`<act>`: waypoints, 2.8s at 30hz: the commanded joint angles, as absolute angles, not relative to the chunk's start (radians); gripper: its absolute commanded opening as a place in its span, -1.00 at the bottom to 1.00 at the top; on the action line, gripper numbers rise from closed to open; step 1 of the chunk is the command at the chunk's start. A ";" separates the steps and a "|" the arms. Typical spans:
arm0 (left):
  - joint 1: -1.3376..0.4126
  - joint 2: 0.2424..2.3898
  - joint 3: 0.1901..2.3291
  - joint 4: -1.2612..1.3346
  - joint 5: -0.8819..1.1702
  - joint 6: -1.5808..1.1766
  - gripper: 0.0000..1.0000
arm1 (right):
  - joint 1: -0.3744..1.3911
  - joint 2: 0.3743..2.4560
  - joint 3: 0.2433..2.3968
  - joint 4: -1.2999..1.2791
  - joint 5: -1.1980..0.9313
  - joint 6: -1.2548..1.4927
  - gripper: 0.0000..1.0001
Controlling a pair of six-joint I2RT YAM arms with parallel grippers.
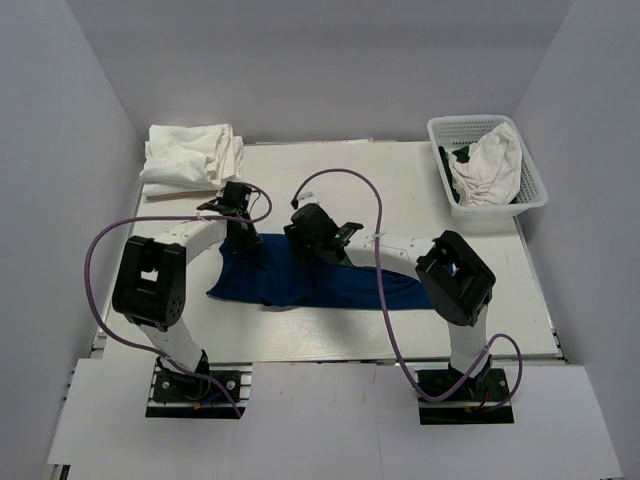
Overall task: Fold and stack the t-shirts
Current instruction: Fold the other side of the tshirt into a rectangle, then rotate the tshirt 90 degrees
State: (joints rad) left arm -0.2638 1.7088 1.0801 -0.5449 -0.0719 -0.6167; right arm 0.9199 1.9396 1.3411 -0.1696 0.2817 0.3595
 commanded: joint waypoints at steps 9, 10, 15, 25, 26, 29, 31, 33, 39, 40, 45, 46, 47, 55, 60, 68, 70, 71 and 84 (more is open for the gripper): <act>-0.259 1.730 1.100 -0.541 -0.048 -0.601 -1.00 | 0.914 1.838 1.345 -0.164 0.341 0.359 0.40; -0.259 1.730 1.109 -0.541 -0.048 -0.601 -1.00 | 0.916 1.836 1.339 -0.166 0.344 0.360 0.40; -0.259 1.677 1.109 -0.509 -0.075 -0.581 -1.00 | 0.914 1.829 1.324 -0.160 0.342 0.360 0.40; -0.259 1.721 1.245 -0.515 -0.138 -0.508 -1.00 | 0.914 1.824 1.322 -0.161 0.371 0.354 0.40; -0.259 1.733 1.265 -0.526 -0.138 -0.499 -1.00 | 0.914 1.825 1.322 -0.161 0.374 0.354 0.40; -0.259 1.784 1.305 -0.563 -0.169 -0.499 -1.00 | 0.911 1.824 1.319 -0.166 0.388 0.351 0.40; -0.259 1.810 1.333 -0.604 -0.179 -0.499 -1.00 | 0.910 1.825 1.321 -0.169 0.393 0.348 0.42; -0.259 1.830 1.333 -0.641 -0.189 -0.499 -1.00 | 0.910 1.825 1.322 -0.172 0.397 0.350 0.42; -0.250 1.859 1.399 -0.784 -0.314 -0.580 0.99 | 0.904 1.815 1.319 -0.176 0.414 0.347 0.56; -0.250 1.859 1.408 -0.817 -0.314 -0.590 0.99 | 0.907 1.812 1.315 -0.178 0.413 0.348 0.56; -0.232 1.732 1.312 -0.821 -0.282 -0.636 0.99 | 0.907 1.781 1.295 -0.170 0.413 0.354 0.59; -0.232 1.703 1.283 -0.805 -0.282 -0.637 0.99 | 0.905 1.773 1.275 -0.163 0.411 0.357 0.59; -0.232 1.672 1.254 -0.786 -0.267 -0.650 0.99 | 0.907 1.769 1.269 -0.158 0.410 0.356 0.59; -0.222 1.444 1.028 -0.638 -0.097 -0.660 0.99 | 0.888 1.714 1.206 -0.179 0.440 0.353 0.81; -0.249 1.465 1.003 -0.432 0.191 -0.635 0.99 | 0.785 1.615 1.069 -0.176 0.434 0.362 0.81; -0.285 1.768 1.078 -0.385 0.334 -0.686 0.99 | 0.600 1.616 0.927 -0.181 0.290 0.298 0.81; -0.285 1.866 1.208 -0.471 0.313 -0.686 0.99 | 0.581 1.661 0.971 -0.241 0.199 0.270 0.81; -0.285 1.961 1.260 -0.501 0.293 -0.686 0.99 | 0.580 1.663 0.960 -0.235 0.175 0.247 0.81; -0.305 2.847 2.495 -0.162 0.567 -0.929 0.99 | 0.715 1.703 0.963 -0.285 -0.529 -0.138 0.81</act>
